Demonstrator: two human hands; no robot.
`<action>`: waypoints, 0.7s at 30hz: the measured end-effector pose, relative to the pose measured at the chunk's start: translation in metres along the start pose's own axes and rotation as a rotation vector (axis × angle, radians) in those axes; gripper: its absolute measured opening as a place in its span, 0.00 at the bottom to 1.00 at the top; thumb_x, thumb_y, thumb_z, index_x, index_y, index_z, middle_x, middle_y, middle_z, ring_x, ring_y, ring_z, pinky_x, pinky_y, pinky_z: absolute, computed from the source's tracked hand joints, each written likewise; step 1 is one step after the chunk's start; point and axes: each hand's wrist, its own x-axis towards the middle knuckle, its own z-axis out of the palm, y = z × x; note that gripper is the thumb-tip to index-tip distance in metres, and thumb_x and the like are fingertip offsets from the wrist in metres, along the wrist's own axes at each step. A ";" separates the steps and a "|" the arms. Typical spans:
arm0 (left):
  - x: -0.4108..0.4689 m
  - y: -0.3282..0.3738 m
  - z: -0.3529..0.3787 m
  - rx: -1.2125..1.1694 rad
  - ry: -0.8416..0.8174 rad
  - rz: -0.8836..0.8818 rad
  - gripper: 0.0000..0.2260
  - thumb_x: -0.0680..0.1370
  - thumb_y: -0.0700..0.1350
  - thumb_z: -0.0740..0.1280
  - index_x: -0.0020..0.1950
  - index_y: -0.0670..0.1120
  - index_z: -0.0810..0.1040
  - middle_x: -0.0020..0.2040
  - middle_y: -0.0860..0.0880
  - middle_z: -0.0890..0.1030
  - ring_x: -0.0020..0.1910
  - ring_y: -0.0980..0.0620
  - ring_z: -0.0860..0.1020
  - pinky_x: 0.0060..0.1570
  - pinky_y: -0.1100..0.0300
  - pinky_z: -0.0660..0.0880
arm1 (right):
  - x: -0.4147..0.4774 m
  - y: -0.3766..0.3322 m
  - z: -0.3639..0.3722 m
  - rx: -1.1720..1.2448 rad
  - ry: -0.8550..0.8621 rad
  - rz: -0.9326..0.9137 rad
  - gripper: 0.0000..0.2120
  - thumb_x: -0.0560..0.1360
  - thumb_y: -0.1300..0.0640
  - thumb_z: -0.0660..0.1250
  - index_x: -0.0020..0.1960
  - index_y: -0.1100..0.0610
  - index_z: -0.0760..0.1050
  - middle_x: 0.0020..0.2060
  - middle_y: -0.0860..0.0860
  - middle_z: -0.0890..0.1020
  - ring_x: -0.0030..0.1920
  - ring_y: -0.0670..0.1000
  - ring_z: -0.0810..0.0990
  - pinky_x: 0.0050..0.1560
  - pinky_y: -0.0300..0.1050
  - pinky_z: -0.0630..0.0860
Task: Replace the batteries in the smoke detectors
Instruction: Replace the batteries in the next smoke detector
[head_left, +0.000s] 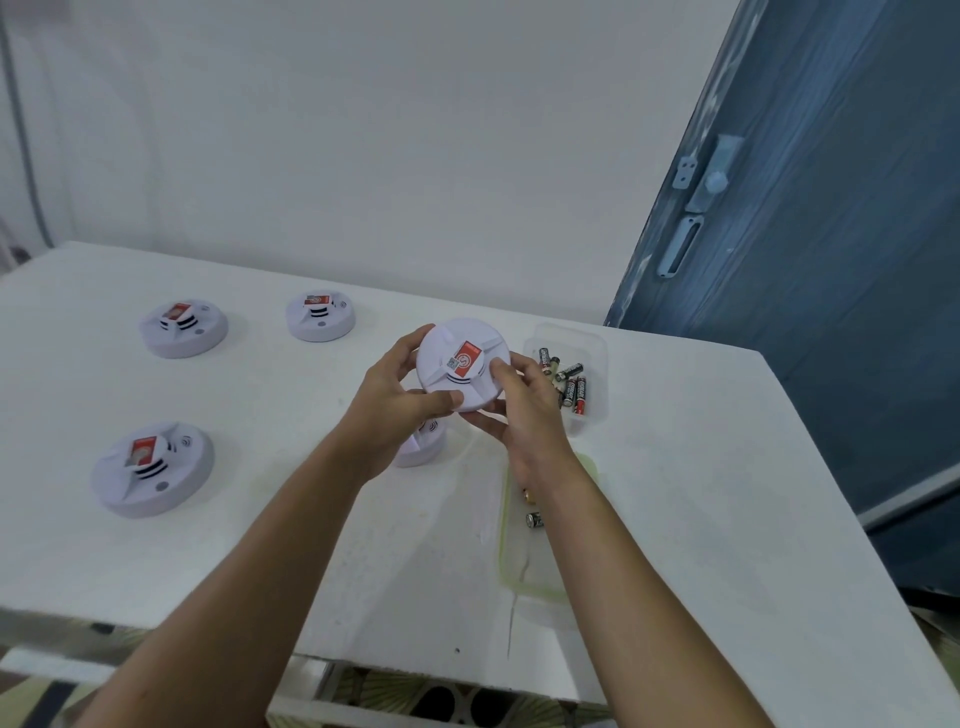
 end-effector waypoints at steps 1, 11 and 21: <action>0.001 0.000 -0.001 0.001 0.000 -0.001 0.35 0.65 0.39 0.76 0.70 0.55 0.71 0.62 0.52 0.78 0.64 0.48 0.76 0.59 0.48 0.78 | 0.001 0.000 0.000 -0.001 -0.003 0.000 0.10 0.81 0.58 0.66 0.61 0.58 0.76 0.51 0.55 0.85 0.41 0.50 0.86 0.43 0.48 0.84; 0.016 -0.001 -0.008 0.027 -0.009 -0.002 0.33 0.71 0.33 0.75 0.71 0.54 0.70 0.63 0.52 0.78 0.63 0.51 0.76 0.53 0.56 0.80 | 0.014 0.002 0.007 0.010 0.004 0.018 0.11 0.81 0.57 0.65 0.62 0.59 0.76 0.49 0.55 0.85 0.42 0.51 0.85 0.41 0.47 0.83; 0.026 -0.001 -0.016 0.044 -0.025 0.007 0.32 0.71 0.34 0.74 0.71 0.54 0.69 0.63 0.53 0.77 0.64 0.54 0.75 0.55 0.56 0.79 | 0.027 0.005 0.013 0.027 0.018 0.028 0.12 0.81 0.57 0.65 0.63 0.59 0.76 0.53 0.58 0.85 0.43 0.52 0.86 0.43 0.48 0.83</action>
